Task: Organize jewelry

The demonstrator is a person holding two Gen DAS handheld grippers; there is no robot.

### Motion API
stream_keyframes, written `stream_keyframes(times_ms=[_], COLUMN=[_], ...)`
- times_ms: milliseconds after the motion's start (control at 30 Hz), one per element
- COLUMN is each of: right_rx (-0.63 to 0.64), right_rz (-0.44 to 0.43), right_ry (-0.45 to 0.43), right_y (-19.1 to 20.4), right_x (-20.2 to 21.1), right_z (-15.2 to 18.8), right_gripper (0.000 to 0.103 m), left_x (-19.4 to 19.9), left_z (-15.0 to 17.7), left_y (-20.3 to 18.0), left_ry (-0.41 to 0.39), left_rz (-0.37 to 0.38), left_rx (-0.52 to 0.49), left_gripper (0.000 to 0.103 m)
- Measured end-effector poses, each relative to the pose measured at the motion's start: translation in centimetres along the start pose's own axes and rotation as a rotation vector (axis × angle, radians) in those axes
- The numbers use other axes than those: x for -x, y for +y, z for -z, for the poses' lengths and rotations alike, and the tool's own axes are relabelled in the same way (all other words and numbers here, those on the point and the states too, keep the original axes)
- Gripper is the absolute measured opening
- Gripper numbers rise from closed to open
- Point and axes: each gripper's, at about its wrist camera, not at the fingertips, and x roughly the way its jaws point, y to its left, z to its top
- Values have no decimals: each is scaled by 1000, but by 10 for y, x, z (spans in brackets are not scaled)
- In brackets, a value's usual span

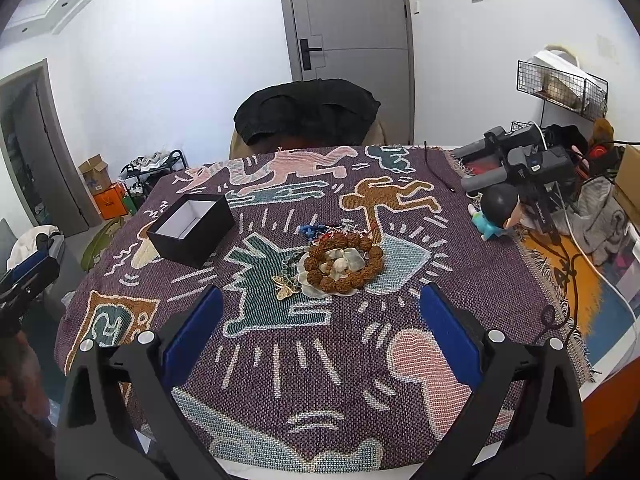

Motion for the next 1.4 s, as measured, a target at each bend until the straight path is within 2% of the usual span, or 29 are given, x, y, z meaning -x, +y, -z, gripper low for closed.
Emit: stream_keyframes(times_ms=[267, 1067, 1400], right_rx=[9, -11, -15], right_rz=[-18, 18, 8], right_ry=[2, -18, -20], right_y=[2, 1, -3], right_x=[-1, -2, -2], right_z=[0, 0, 3], right_gripper=[98, 98, 98], left_x=[-2, -7, -11], left_z=[1, 5, 3], left_y=[0, 5, -1], left_ry=[4, 13, 18], left_rz=[2, 27, 22], left_rx=[4, 17, 12], left_gripper=[95, 95, 95])
